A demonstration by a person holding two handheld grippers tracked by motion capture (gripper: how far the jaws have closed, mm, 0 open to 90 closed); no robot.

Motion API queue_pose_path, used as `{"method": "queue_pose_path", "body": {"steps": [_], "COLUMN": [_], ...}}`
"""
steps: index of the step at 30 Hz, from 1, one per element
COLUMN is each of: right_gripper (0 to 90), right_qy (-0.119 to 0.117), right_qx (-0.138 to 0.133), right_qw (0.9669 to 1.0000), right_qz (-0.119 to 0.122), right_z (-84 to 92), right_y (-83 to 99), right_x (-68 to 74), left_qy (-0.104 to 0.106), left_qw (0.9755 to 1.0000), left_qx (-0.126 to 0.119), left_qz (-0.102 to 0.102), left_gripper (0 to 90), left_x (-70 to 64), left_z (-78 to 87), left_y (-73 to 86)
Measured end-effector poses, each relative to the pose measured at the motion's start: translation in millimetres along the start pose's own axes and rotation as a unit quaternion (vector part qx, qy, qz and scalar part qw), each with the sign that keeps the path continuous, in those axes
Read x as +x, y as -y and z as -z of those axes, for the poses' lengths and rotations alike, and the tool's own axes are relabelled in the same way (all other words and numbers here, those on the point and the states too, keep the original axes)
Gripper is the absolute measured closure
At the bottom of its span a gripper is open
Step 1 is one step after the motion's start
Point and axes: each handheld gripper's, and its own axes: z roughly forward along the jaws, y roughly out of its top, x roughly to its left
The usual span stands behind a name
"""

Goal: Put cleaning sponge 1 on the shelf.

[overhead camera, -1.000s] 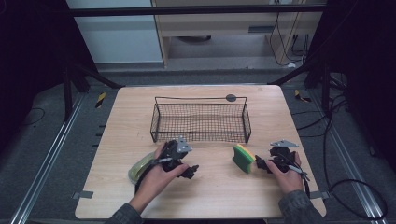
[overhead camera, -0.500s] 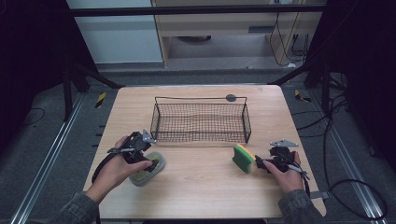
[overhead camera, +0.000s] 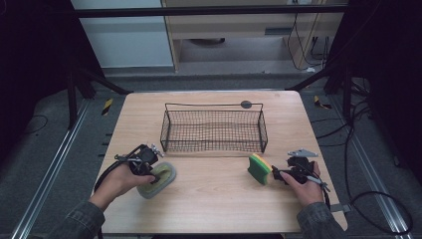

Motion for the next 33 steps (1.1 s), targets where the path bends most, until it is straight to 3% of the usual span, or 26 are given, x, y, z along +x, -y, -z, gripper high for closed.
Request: {"method": "queue_pose_path", "body": {"steps": [8, 13, 23, 30, 33], "right_gripper": [0.5, 0.5, 0.5, 0.6, 0.5], "right_qy": [-0.002, -0.003, -0.005, -0.007, -0.009], "right_qx": [0.000, 0.000, -0.001, 0.000, -0.001], "right_qw": [1.0000, 1.0000, 1.0000, 1.0000, 0.9999], "right_qz": [0.002, 0.004, 0.003, 0.005, 0.006], "right_z": [0.0, -0.3, -0.4, -0.4, -1.5], "right_y": [0.1, -0.1, -0.3, -0.6, -1.2], "right_x": [0.4, 0.7, 1.3, 1.2, 1.6], "left_qy": [0.006, 0.005, 0.012, -0.002, -0.026], "left_qw": [0.9999, 0.9997, 0.9994, 0.9987, 0.9959], "left_qx": [0.008, 0.017, 0.021, -0.014, -0.032], "left_qz": [-0.002, -0.014, -0.024, -0.048, -0.081], "left_gripper": [59.9, 62.9, 70.4, 70.7, 70.7], "left_x": [2.8, 2.5, 4.4, -2.5, -9.2], "left_z": [-3.3, -5.3, -6.9, 11.4, 25.8], "left_y": [-6.1, -11.2, -8.8, -3.9, -4.9]}}
